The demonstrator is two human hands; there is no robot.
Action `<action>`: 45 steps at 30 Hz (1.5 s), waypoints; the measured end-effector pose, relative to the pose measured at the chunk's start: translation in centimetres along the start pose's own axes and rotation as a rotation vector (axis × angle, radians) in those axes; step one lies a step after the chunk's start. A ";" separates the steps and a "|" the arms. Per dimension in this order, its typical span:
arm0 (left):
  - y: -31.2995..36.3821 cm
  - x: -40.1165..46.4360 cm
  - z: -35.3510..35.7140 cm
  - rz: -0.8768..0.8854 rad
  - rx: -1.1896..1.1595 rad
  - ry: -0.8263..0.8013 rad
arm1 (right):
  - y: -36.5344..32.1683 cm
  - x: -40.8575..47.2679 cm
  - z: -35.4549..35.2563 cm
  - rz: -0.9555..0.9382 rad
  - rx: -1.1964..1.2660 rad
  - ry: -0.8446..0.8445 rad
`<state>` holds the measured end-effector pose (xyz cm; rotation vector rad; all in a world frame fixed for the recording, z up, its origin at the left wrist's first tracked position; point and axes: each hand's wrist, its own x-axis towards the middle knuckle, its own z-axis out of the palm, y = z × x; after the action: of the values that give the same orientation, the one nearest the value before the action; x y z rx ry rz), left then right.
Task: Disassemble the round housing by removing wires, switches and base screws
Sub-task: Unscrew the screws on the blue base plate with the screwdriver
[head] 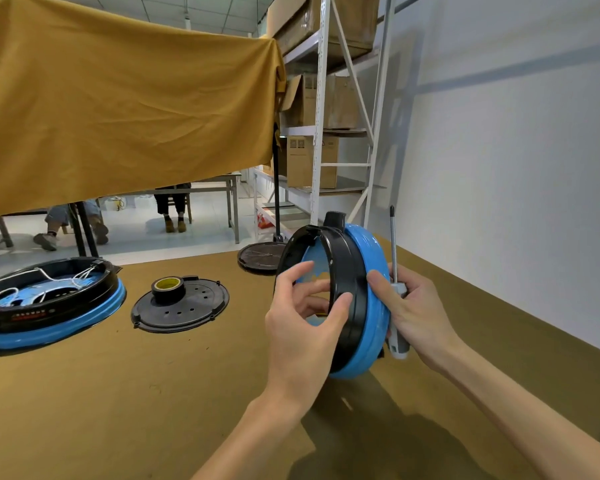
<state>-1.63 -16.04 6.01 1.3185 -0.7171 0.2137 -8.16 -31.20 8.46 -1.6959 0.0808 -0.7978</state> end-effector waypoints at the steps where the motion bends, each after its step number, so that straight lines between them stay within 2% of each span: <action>1: 0.0 0.1 -0.1 -0.004 0.000 0.000 | 0.0 0.0 0.1 -0.003 0.006 0.003; 6: 0.1 -0.3 0.1 0.080 0.077 -0.053 | -0.2 -0.3 0.3 -0.057 -0.060 0.003; 9: 0.5 0.2 0.4 -0.002 -0.065 -0.006 | -1.2 -0.2 0.5 -0.108 -0.191 -0.073; 12: 1.2 1.8 -1.0 -0.167 -0.210 0.106 | -2.7 0.3 0.8 -0.062 -0.327 -0.160; 14: 1.2 3.5 -3.4 -0.360 -0.331 0.190 | -3.3 0.5 0.6 0.075 -0.343 -0.205; 17: 0.8 5.0 -7.8 -0.665 -0.553 0.143 | -3.9 0.2 0.2 0.257 -0.294 -0.295; 20: -0.2 4.5 -11.1 -0.895 -0.744 0.115 | -4.6 -0.1 0.6 0.206 -0.359 -0.403; 22: -0.7 3.8 -12.2 -0.962 -0.766 0.070 | -5.1 -0.2 1.0 0.158 -0.354 -0.483; 24: -1.1 3.1 -12.9 -0.993 -0.744 0.020 | -5.4 -0.4 1.4 0.142 -0.333 -0.534; 28: -1.6 2.1 -14.1 -1.006 -0.582 -0.044 | -5.0 0.1 2.3 0.108 -0.505 -0.454; 31: -2.1 1.8 -14.5 -0.957 -0.486 -0.112 | -4.8 0.6 3.2 0.118 -0.507 -0.453; 35: -2.9 1.3 -15.1 -0.966 -0.571 -0.119 | -4.7 1.1 4.1 0.062 -0.454 -0.456; 40: -3.2 0.6 -15.3 -0.899 -0.635 -0.109 | -4.5 0.9 4.8 -0.101 -0.425 -0.305; 45: -3.0 0.3 -15.1 -0.846 -0.631 -0.105 | -4.4 0.5 5.2 -0.210 -0.447 -0.245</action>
<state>5.61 -2.81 2.65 0.9195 -0.2219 -0.7157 -6.56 -25.78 12.27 -2.2431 -0.0970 -0.7560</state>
